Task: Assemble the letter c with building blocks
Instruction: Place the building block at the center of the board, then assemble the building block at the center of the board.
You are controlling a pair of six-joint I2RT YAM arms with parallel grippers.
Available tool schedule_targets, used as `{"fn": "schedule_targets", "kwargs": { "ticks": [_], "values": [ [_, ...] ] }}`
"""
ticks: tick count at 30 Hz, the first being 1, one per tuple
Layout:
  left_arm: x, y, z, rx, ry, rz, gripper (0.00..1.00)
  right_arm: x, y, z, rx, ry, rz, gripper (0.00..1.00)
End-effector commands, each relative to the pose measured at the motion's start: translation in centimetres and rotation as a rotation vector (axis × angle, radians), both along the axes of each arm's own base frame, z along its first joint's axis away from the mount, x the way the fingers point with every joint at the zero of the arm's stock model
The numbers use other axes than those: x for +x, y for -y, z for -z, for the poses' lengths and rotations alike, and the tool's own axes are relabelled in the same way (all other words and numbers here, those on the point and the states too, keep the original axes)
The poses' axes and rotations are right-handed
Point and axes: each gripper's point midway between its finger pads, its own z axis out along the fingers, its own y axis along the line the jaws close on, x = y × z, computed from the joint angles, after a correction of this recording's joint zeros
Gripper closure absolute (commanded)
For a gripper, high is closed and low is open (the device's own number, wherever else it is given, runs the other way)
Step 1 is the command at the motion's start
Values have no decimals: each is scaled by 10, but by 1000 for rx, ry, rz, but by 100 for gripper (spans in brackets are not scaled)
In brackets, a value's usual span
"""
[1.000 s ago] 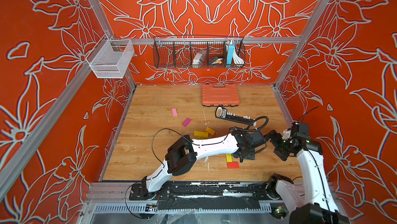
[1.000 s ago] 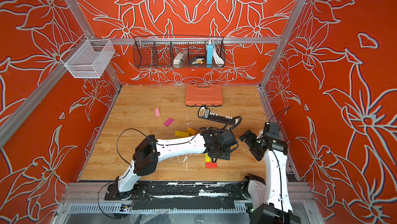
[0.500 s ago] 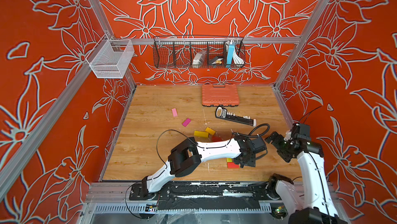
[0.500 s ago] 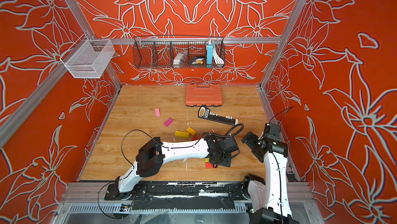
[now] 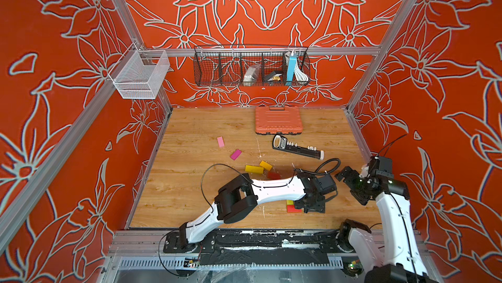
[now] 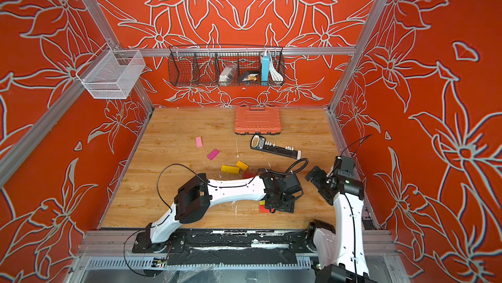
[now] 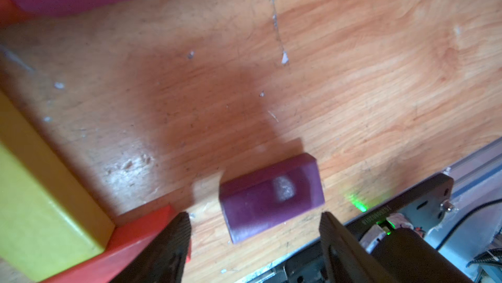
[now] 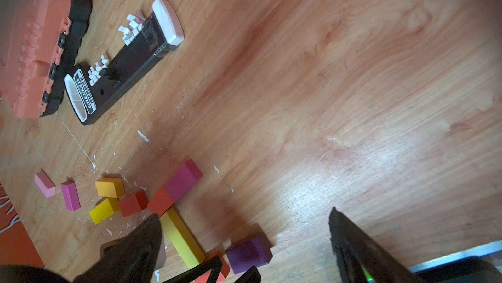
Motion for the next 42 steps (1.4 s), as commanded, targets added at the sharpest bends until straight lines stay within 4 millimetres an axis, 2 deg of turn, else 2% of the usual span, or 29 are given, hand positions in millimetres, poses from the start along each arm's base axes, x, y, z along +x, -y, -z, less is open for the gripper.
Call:
{"fn": "schedule_targets", "kwargs": {
  "ticks": [1, 5, 10, 15, 18, 25, 33, 37, 42],
  "values": [
    [2, 3, -2, -2, 19, 27, 23, -3, -1, 3, 5, -9, -3, 2],
    [9, -1, -20, -19, 88, 58, 20, -2, -2, 2, 6, -6, -16, 2],
    [22, -6, -69, -77, 221, 109, 19, -1, -9, 4, 39, 13, -38, 3],
    [37, -30, -114, -123, 299, 105, 15, 2, -29, 7, 141, 48, -94, 9],
    [50, -54, -126, -166, 288, 58, 13, 0, -45, 9, 194, 73, -136, 13],
    [76, -122, -134, -221, 280, -82, 10, -18, -77, 22, 87, -16, -334, 12],
    [96, -198, -134, -223, 319, -201, 7, -45, -91, 43, -42, -122, -480, 11],
    [99, -223, -128, -233, 307, -237, 7, -51, -91, 49, -125, -153, -525, 11],
    [98, -238, -114, -236, 279, -252, 6, -58, -93, 61, -233, -214, -580, 11]
  ]
}}
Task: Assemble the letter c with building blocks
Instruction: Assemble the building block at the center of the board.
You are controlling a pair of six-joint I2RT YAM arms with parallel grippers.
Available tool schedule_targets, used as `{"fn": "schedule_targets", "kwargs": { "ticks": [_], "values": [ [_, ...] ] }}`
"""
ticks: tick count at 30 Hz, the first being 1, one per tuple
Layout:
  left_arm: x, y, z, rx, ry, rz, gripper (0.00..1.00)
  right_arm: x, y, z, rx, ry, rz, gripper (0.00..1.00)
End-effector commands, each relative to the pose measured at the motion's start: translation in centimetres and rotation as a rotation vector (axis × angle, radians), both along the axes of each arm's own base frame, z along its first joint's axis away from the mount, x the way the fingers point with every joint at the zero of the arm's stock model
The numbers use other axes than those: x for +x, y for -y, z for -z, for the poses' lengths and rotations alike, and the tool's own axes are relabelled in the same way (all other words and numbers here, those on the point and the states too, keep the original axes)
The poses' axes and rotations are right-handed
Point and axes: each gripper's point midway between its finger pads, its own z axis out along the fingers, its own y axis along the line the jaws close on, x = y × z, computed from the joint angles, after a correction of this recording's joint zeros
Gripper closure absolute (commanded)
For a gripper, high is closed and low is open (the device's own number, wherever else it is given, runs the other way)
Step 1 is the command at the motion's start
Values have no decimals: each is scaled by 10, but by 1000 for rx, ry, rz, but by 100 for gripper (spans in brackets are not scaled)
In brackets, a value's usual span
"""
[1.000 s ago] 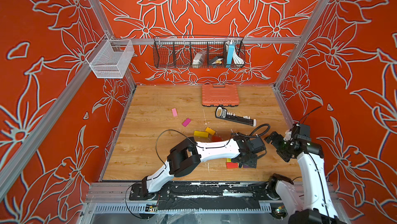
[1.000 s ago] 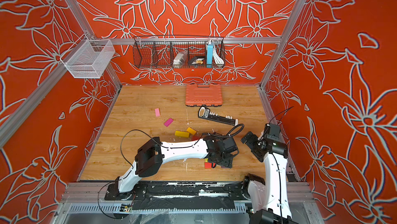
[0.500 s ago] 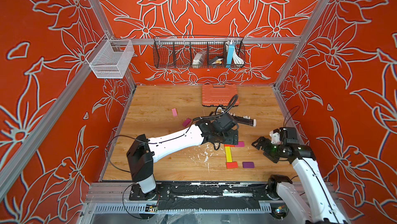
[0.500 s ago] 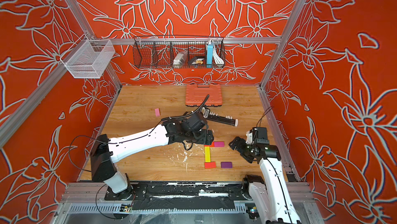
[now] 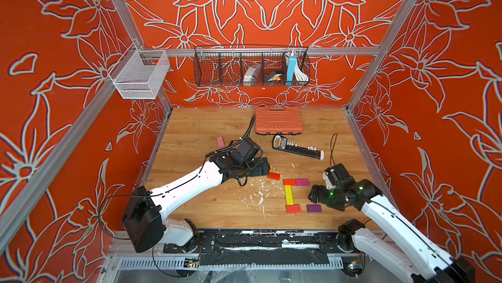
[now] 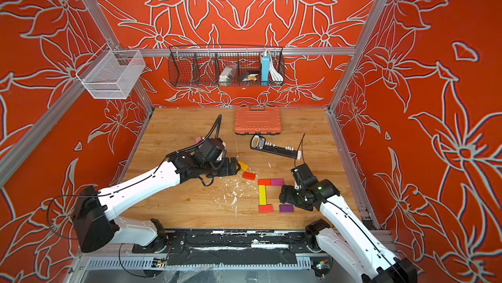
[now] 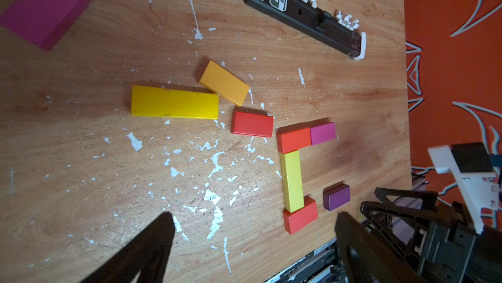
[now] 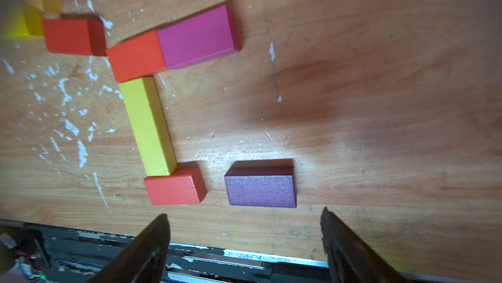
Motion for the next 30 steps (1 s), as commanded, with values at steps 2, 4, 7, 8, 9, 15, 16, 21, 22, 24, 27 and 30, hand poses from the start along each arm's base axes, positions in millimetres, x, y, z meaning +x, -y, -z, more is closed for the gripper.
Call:
{"fn": "schedule_targets", "kwargs": {
  "ticks": [2, 4, 7, 8, 9, 15, 16, 21, 22, 24, 27, 30],
  "values": [
    [-2, -4, 9, -24, -21, 23, 6, -5, 16, 15, -158, -18, 14, 10],
    [-2, -6, 15, -23, -31, 20, 6, -4, 13, 18, -172, -15, 0, 10],
    [-3, -9, 24, -23, -52, 16, 6, -3, 8, 25, -185, -24, -20, 10],
    [-2, -10, 25, -24, -55, 16, 6, -3, 7, 27, -192, -24, -27, 10],
    [-2, -10, 27, -23, -58, 16, 6, -3, 6, 28, -198, -23, -37, 10],
    [-2, -13, 36, -25, -76, 14, 6, -2, -1, 36, -187, -21, -59, 11],
    [-3, -13, 38, -25, -81, 15, 6, -1, -3, 37, -184, -21, -62, 11],
    [-4, -13, 41, -31, -92, 17, 6, -2, -5, 44, -192, -33, -75, 12],
    [-4, -13, 42, -31, -94, 15, 6, -2, -6, 45, -196, -36, -79, 12],
    [-4, -14, 42, -32, -94, 14, 6, -2, -6, 47, -201, -42, -86, 12],
    [-6, -14, 43, -40, -95, 10, 6, -3, -7, 50, -211, -45, -93, 13],
    [-7, -13, 43, -49, -100, 7, 6, -5, -6, 53, -220, -49, -96, 13]
  ]
}}
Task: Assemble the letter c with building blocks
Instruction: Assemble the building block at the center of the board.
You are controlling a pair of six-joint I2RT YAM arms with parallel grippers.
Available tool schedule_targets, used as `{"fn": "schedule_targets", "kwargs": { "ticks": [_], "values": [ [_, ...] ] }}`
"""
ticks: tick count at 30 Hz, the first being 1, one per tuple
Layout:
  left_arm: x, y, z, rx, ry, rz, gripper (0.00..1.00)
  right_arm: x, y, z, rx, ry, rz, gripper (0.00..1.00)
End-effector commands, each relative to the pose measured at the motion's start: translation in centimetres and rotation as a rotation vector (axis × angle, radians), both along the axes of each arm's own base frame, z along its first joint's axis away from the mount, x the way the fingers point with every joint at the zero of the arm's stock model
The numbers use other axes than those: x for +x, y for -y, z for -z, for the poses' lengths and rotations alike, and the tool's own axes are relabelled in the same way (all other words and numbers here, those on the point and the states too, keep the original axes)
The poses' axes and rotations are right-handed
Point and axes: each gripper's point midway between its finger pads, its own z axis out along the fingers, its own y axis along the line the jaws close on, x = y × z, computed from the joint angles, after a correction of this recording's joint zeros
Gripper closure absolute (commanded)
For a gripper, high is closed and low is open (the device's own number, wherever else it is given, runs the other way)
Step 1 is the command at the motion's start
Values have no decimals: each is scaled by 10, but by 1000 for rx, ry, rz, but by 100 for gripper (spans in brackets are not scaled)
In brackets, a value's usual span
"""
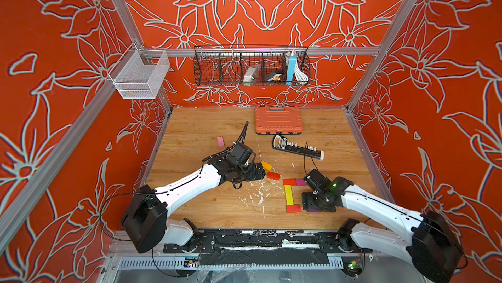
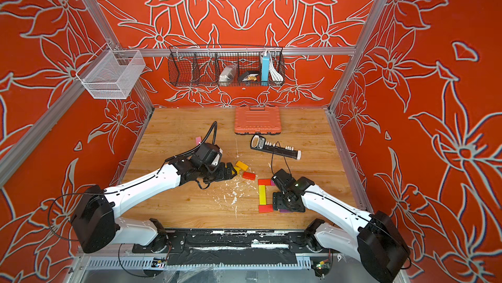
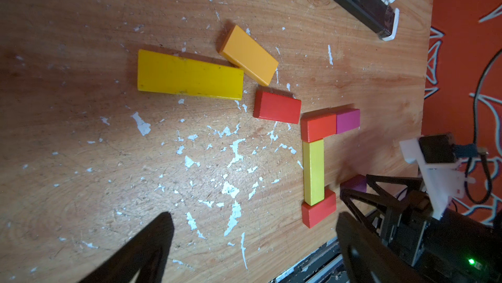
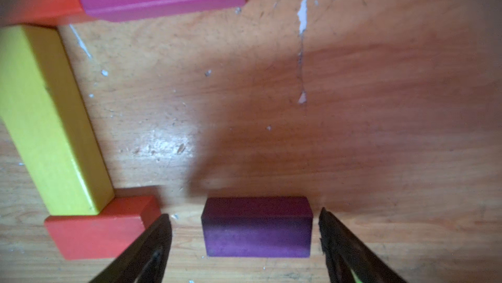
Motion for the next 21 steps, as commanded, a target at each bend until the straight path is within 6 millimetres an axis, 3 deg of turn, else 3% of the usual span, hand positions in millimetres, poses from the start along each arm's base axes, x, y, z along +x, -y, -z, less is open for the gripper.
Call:
{"fn": "schedule_targets", "kwargs": {
  "ticks": [1, 10, 21],
  "values": [
    [-1, -1, 4, -13, -12, -6, 6, 0, 7, 6, -42, 11, 11, 13],
    [-3, 3, 7, -38, -30, -7, 6, -2, 11, 12, -58, 7, 18, 17],
    [-5, 6, 8, -62, -43, -8, 6, -3, 8, 12, -35, 16, 12, 39]
  ]
}}
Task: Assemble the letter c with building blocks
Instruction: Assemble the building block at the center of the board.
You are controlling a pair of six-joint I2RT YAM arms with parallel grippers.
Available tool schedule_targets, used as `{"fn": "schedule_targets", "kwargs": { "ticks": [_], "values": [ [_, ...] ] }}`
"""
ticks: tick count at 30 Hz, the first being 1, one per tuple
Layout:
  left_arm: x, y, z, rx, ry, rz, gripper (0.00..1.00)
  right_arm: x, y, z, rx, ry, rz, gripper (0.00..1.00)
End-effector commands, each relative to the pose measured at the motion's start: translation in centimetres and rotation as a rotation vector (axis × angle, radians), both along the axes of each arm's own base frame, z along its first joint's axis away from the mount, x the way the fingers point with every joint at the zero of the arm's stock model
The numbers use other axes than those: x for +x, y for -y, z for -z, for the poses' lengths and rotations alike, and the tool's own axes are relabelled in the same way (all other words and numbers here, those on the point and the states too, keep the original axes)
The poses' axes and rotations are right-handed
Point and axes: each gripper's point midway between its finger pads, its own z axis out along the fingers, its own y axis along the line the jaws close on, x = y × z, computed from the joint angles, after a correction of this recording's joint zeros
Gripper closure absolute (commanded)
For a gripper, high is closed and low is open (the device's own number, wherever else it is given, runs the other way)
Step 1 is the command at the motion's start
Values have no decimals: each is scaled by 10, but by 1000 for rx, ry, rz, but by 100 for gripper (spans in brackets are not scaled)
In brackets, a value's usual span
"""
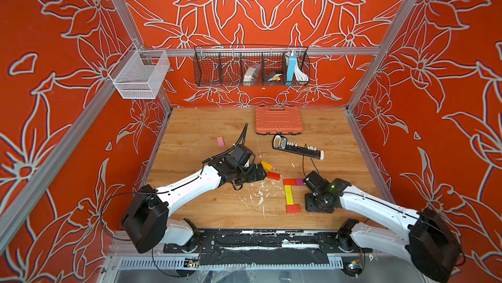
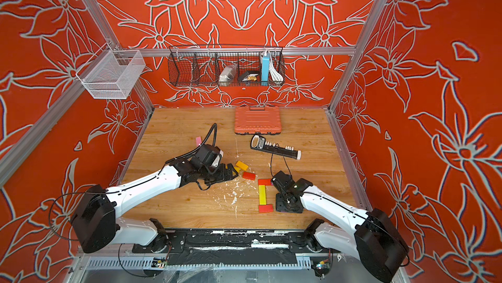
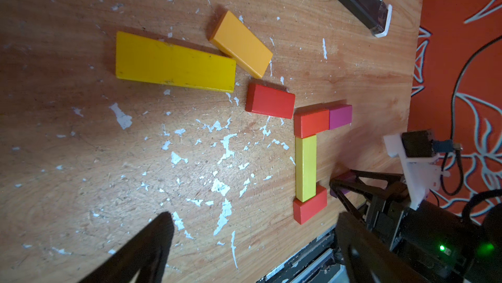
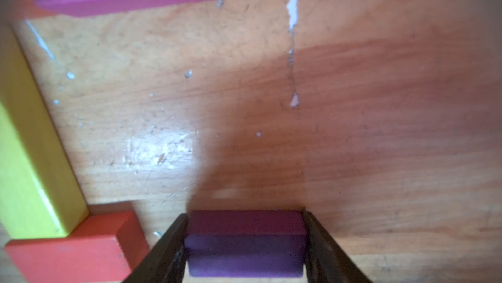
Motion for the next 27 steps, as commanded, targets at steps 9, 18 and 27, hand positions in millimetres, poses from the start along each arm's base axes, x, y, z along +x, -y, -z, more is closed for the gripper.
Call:
{"fn": "schedule_targets", "kwargs": {
  "ticks": [9, 18, 27],
  "values": [
    [1, 3, 5, -22, -22, -2, 6, 0, -2, -3, 17, 24, -2, 42],
    [0, 6, 6, -38, -31, -3, 6, 1, -8, -3, 25, 26, -13, 41],
    [1, 9, 6, -52, -36, -3, 6, 3, -15, -3, 29, 26, -24, 40]
  ]
}}
